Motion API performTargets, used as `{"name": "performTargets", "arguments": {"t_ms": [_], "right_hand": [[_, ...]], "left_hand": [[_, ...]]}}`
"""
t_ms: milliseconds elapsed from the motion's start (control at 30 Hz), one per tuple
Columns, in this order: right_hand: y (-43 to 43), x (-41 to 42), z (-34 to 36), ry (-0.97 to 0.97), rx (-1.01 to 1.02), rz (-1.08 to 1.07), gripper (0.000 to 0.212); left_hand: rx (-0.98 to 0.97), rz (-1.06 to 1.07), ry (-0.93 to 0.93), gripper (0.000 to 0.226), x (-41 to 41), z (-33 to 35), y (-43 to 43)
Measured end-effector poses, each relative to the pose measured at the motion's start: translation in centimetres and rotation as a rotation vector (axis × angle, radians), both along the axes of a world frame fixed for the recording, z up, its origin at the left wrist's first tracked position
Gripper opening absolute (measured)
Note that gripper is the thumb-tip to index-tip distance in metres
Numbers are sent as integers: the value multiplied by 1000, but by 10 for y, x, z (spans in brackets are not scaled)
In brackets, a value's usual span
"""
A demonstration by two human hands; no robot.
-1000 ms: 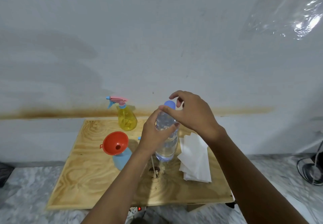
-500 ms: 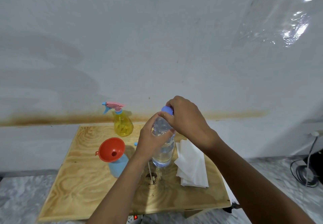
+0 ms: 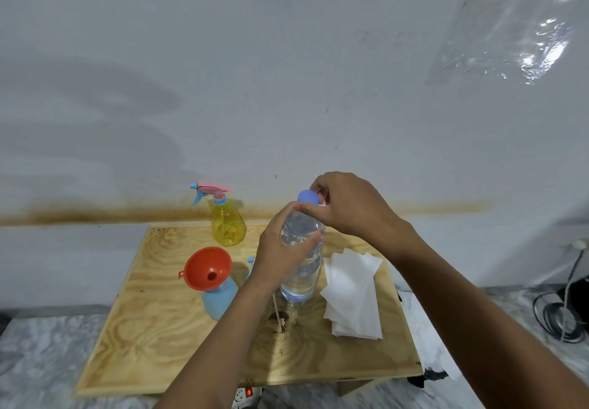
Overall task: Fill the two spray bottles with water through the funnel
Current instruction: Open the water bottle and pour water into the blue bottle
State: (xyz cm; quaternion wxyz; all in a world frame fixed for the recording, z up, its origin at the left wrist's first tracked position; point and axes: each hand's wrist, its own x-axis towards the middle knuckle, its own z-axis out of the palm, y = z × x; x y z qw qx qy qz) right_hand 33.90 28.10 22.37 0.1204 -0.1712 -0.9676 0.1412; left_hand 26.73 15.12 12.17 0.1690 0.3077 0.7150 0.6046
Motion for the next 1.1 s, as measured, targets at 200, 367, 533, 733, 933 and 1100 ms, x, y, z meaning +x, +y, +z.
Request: {"name": "performTargets", "arguments": {"t_ms": [200,367,533,733,933,1100], "right_hand": [[10,1,2,-63,138,197,38],[16,1,7,-112,123,226,38],[3,-5,6,-23,12,14,47],[1,-7,10,-47,154,156,36],[8,-4,11,-62,-1,168,45],[10,-9,12,-131,36,177,39]], "left_hand": [[-39,29,-41,78,-2,-5,2],[-17,37,-56,73,2,-1,2],[-2,15,-16,48,2,1,1],[6,-5,-8,44,1,0,2],[23,-15,11,46,1,-1,2],[-13,11,-11,60,-1,-6,3]]}}
